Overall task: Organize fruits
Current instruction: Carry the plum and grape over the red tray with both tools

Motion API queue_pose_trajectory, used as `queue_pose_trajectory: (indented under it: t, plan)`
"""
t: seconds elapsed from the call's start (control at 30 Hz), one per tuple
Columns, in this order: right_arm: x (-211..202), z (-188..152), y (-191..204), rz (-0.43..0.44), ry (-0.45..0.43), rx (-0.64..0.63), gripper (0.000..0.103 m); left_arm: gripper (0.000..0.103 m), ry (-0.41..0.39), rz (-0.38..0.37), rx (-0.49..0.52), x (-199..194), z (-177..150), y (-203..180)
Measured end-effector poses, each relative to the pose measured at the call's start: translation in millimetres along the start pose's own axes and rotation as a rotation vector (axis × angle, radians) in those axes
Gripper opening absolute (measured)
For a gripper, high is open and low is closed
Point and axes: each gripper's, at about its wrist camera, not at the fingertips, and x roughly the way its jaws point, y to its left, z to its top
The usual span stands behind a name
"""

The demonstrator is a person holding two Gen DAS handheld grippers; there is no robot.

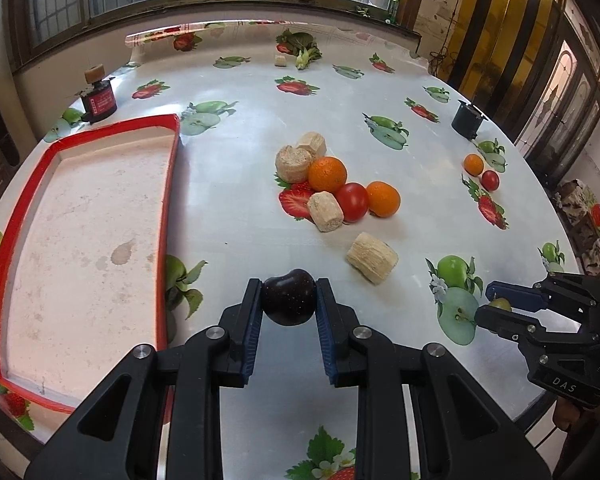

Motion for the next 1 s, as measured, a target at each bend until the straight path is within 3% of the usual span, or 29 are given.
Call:
queue_pose_trajectory:
  t: [0.43,1.0]
  plan:
    - [4,32,48,0.102,-0.026,-0.078,0.026,0.023,-0.057,0.074,-0.088,-30,-7,50]
    - [15,60,96,0.174,-0.045,-0.165,0.026,0.023,-0.087,0.111,-0.159,-44,-15,92]
